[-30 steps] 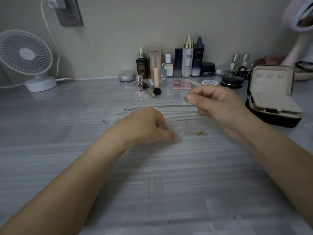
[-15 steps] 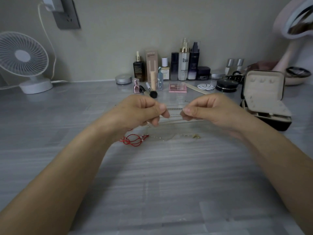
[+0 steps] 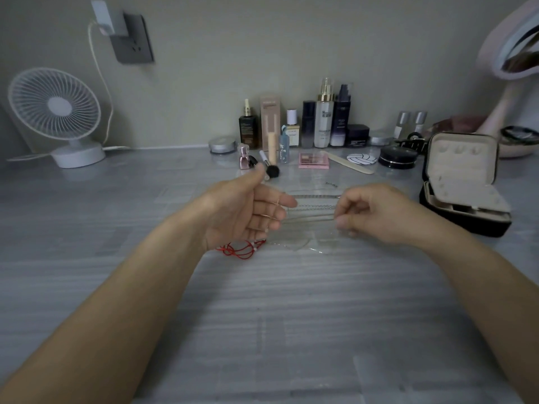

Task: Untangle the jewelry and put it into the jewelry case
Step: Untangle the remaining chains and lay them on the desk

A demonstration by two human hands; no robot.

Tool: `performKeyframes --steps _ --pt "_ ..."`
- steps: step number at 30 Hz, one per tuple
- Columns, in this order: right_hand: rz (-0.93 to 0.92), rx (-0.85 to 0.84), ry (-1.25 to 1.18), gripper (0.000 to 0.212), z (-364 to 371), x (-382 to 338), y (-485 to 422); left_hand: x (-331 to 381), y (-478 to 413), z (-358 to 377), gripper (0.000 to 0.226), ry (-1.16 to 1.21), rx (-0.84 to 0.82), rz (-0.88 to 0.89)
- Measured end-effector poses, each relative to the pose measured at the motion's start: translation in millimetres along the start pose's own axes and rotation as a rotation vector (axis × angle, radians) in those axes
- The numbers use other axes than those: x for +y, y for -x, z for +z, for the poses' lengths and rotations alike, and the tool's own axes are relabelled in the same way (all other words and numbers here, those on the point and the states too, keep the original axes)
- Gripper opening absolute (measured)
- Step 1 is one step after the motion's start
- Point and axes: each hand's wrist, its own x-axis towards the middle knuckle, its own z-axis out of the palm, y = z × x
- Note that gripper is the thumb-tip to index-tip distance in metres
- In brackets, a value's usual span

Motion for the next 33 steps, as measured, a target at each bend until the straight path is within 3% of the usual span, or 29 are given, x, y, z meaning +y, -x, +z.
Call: performKeyframes --steps 3,5,10,13,15,19,22,27,33 --pt "-0.009 0.172 -0.270 0.014 -9.0 -6.5 -2.7 -7.1 -2.6 1.7 0.025 -0.163 0.089 0.083" --pt "-0.030 0.237 -0.337 0.013 -19.1 -15.7 -5.3 -12.1 -4.9 3.2 0.018 -0.277 0.116 0.131" --pt "-0.099 0.160 -0.280 0.021 -44.4 -49.6 -12.1 -18.2 -7.9 12.9 0.013 -0.683 0.251 0.188" --pt "-0.116 0.113 -0.197 0.021 -53.3 -69.5 -18.0 -21.5 -7.7 18.2 0.013 -0.748 0.298 0.226" --pt "-0.132 0.095 -0.168 0.019 -56.7 -82.1 -20.6 -21.1 -7.4 21.7 0.017 -0.677 0.312 0.327" --pt "-0.168 0.062 -0.098 0.011 -58.4 -105.4 -22.4 -9.6 0.2 31.9 0.026 -0.127 0.181 0.491" --pt "-0.182 0.047 -0.044 0.012 -57.4 -116.3 -22.4 -5.7 3.4 34.7 0.023 0.114 0.091 0.521" --pt "-0.146 0.095 -0.060 0.011 -59.2 -117.0 -21.5 -3.2 4.4 31.4 0.014 0.349 0.104 0.537" --pt "-0.017 0.282 -0.215 0.009 -77.3 -93.4 -13.4 2.5 5.2 20.1 0.013 0.487 0.115 0.474"
